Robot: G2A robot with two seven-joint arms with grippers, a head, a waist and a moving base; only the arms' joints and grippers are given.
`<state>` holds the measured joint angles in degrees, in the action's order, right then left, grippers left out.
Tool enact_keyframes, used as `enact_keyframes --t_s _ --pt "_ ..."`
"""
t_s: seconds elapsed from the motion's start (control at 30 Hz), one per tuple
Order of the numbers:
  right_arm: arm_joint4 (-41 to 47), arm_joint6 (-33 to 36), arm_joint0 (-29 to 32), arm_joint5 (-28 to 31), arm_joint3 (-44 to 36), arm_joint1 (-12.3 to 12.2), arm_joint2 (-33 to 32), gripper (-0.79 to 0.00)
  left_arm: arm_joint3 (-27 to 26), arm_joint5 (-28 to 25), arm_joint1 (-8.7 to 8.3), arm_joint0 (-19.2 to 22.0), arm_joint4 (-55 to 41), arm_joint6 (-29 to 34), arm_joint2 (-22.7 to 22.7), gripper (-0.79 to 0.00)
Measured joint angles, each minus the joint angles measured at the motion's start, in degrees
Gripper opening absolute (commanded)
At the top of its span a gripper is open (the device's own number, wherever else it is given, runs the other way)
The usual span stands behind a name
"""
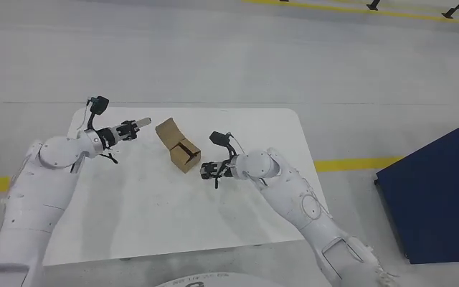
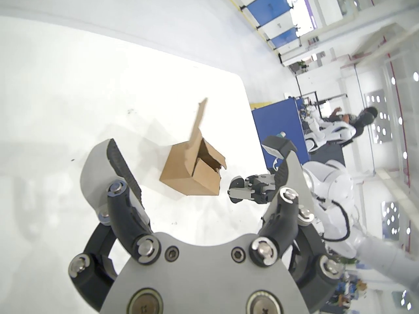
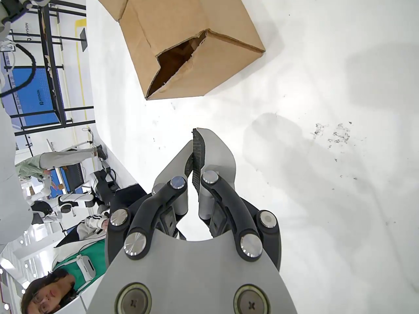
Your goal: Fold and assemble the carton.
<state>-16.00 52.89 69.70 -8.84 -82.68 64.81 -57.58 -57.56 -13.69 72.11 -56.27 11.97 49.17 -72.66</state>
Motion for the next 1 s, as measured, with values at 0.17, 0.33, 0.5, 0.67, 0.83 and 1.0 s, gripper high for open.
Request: enact_keyframes --t_s 0.17,0.33,0.5,0.67,0.83,1.0 --pt "0.1 -0.3 0.1 0.3 0.0 0.0 -0.1 -0.785 11.7 11.8 2.02 9.6 -5.2 11.2 5.1 0.0" --pt "-0.2 -0.4 0.4 0.0 -0.4 -0.1 -0.1 -0.785 22.9 14.6 5.9 18.2 -3.1 12.6 13.4 0.0" --pt "-0.2 -0.8 0.5 -0.4 -0.6 -0.1 0.0 -0.785 30.0 11.4 8.74 21.2 -9.8 15.7 16.2 0.0" --pt "0.1 -0.6 0.3 -0.4 -0.3 -0.1 -0.2 -0.785 36.8 8.6 9.44 23.7 -13.1 13.5 15.3 0.0" --pt "0.2 -0.7 0.3 -0.3 -0.3 -0.2 -0.1 -0.785 41.6 12.6 9.18 26.4 -10.9 2.3 15.0 0.0" --pt "0.1 -0.9 0.4 -0.6 -0.4 -0.2 0.0 -0.785 40.9 14.7 10.56 26.3 -2.4 -0.9 19.6 0.0"
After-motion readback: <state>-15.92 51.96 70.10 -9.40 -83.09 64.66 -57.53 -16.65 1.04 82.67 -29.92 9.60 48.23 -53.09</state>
